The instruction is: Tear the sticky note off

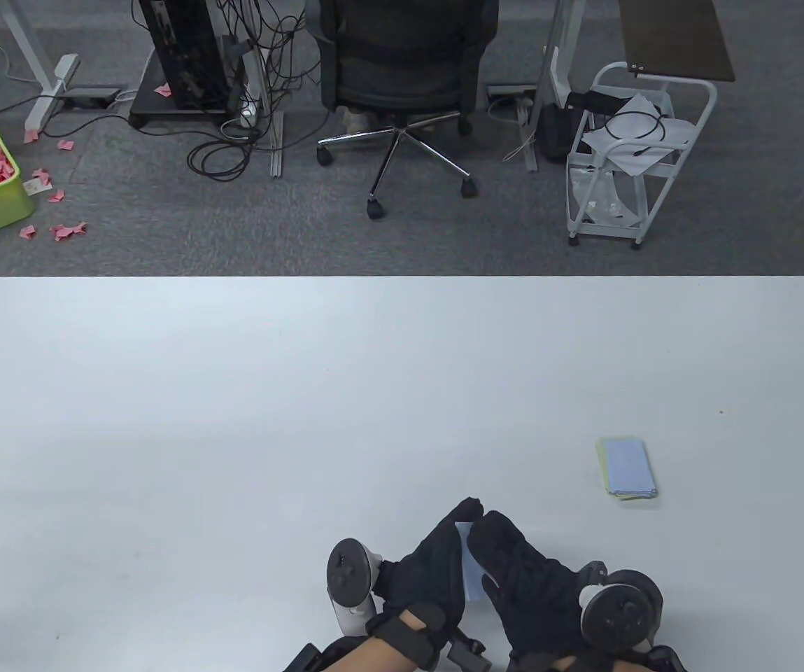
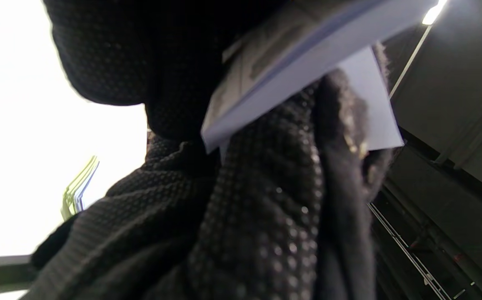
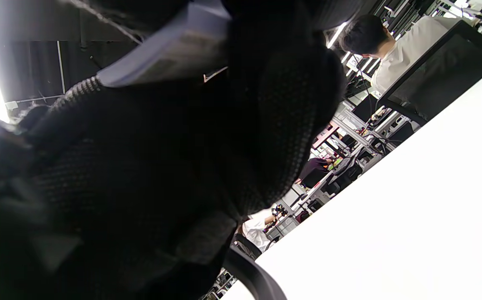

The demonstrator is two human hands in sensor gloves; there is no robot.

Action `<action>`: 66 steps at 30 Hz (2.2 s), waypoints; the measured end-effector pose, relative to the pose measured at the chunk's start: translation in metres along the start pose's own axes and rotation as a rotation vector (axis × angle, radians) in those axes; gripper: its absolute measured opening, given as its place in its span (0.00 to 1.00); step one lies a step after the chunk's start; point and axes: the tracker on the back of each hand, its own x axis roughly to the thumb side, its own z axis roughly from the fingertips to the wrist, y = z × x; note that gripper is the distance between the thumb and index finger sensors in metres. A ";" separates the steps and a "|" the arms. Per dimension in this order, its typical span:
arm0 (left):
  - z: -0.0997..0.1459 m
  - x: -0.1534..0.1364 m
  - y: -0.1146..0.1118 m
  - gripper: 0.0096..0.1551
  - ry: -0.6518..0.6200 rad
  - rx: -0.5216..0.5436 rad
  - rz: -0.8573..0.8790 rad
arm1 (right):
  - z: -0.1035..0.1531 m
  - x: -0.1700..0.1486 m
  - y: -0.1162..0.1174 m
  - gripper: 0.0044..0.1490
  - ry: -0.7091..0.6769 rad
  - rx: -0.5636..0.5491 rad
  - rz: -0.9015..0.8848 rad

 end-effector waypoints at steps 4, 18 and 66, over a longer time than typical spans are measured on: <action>0.000 0.001 0.001 0.43 0.003 0.002 0.004 | 0.001 0.000 0.001 0.29 -0.013 0.010 0.003; 0.000 -0.003 0.002 0.42 0.080 0.027 0.088 | 0.001 0.001 0.002 0.30 -0.064 0.024 0.043; -0.005 -0.006 0.051 0.43 0.202 0.053 0.113 | 0.005 -0.146 -0.141 0.25 0.450 -0.061 0.702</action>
